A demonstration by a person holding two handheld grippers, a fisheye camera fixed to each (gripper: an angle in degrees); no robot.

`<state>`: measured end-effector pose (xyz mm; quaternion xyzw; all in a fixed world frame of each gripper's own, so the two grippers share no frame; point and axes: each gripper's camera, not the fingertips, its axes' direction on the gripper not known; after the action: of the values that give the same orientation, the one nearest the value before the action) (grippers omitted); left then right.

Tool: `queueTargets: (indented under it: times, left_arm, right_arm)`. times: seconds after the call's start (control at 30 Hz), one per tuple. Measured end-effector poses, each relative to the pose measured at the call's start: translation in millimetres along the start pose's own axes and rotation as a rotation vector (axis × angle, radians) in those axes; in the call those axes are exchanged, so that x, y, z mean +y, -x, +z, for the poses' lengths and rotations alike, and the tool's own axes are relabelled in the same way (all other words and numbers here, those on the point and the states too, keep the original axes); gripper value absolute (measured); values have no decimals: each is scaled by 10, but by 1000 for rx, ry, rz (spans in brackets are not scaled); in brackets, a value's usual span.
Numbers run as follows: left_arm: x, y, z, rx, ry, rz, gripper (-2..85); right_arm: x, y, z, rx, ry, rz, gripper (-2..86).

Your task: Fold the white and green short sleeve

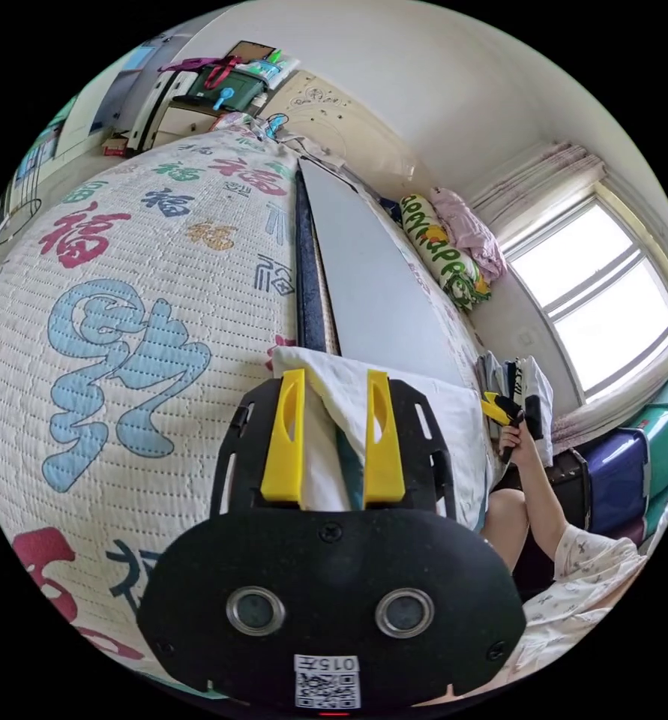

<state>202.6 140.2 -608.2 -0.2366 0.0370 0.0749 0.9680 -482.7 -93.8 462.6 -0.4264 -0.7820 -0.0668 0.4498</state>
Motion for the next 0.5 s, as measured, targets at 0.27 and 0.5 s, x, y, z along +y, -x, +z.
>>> queueTargets:
  times: [0.27, 0.5]
  left_arm:
    - [-429, -295, 276, -133, -20, 42, 9]
    - [-582, -557, -88, -117, -129, 108, -7]
  right_arm:
    - [-376, -100, 412, 45, -61, 26, 36]
    - [-394, -165, 525, 67, -153, -62, 10]
